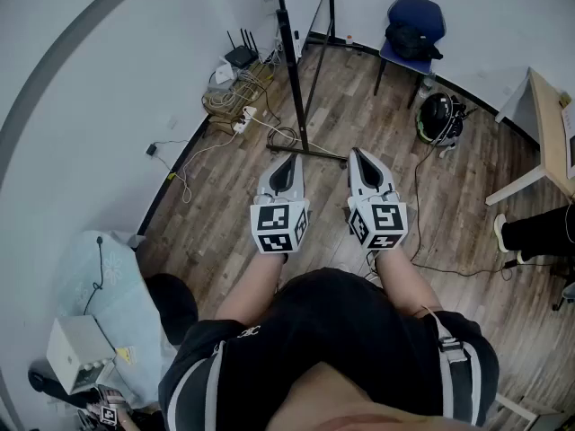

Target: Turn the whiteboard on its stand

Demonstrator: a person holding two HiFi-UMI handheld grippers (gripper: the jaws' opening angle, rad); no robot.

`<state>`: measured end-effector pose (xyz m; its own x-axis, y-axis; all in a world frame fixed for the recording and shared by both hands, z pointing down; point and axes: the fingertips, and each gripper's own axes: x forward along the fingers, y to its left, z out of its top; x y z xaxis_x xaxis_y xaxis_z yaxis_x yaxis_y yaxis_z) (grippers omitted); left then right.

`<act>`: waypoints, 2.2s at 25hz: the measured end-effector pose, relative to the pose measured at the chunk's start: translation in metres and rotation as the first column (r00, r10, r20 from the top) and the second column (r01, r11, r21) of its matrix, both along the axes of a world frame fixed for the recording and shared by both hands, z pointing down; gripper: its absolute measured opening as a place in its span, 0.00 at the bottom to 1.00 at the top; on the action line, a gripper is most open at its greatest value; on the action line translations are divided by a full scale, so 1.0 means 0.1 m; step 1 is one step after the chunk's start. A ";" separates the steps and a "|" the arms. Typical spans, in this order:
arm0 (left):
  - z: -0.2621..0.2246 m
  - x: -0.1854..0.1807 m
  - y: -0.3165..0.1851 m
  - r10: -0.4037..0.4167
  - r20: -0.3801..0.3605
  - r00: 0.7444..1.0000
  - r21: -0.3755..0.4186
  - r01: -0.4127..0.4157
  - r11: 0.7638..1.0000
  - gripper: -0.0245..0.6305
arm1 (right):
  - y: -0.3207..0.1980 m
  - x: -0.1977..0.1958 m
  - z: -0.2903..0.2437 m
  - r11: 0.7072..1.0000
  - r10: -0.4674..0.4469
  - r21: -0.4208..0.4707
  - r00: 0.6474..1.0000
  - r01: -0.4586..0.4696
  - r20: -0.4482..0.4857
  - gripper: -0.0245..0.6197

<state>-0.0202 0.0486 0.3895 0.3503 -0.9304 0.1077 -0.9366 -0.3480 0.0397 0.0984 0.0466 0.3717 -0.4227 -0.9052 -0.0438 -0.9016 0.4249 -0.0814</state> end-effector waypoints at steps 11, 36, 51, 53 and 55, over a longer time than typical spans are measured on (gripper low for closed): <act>0.02 0.05 -0.01 0.005 -0.002 1.000 -0.006 -0.005 1.000 0.05 | -0.03 -0.04 0.04 1.000 -0.025 -0.009 1.000 0.025 0.013 0.05; 0.07 0.44 -0.11 -0.078 0.013 0.997 0.015 0.078 0.997 0.05 | -0.20 0.18 0.16 0.989 -0.146 0.000 0.989 0.146 -0.004 0.05; 0.06 0.27 -0.55 -0.104 -0.013 0.995 0.053 0.104 0.993 0.05 | -0.61 -0.01 0.16 0.986 -0.165 0.019 0.986 0.165 -0.017 0.05; 0.08 0.26 -0.65 -0.098 -0.014 0.995 0.050 0.098 0.994 0.05 | -0.70 -0.03 0.17 0.986 -0.168 0.018 0.986 0.168 -0.020 0.05; 0.14 0.25 -0.75 -0.086 -0.008 0.996 0.045 0.086 0.995 0.05 | -0.80 -0.04 0.21 0.986 -0.164 0.017 0.986 0.164 -0.020 0.05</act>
<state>0.0051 -0.0267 0.4037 0.2695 -0.9609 0.0631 -0.9629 -0.2679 0.0320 0.0941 -0.0332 0.3928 -0.5664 -0.8226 -0.0504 -0.8207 0.5686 -0.0566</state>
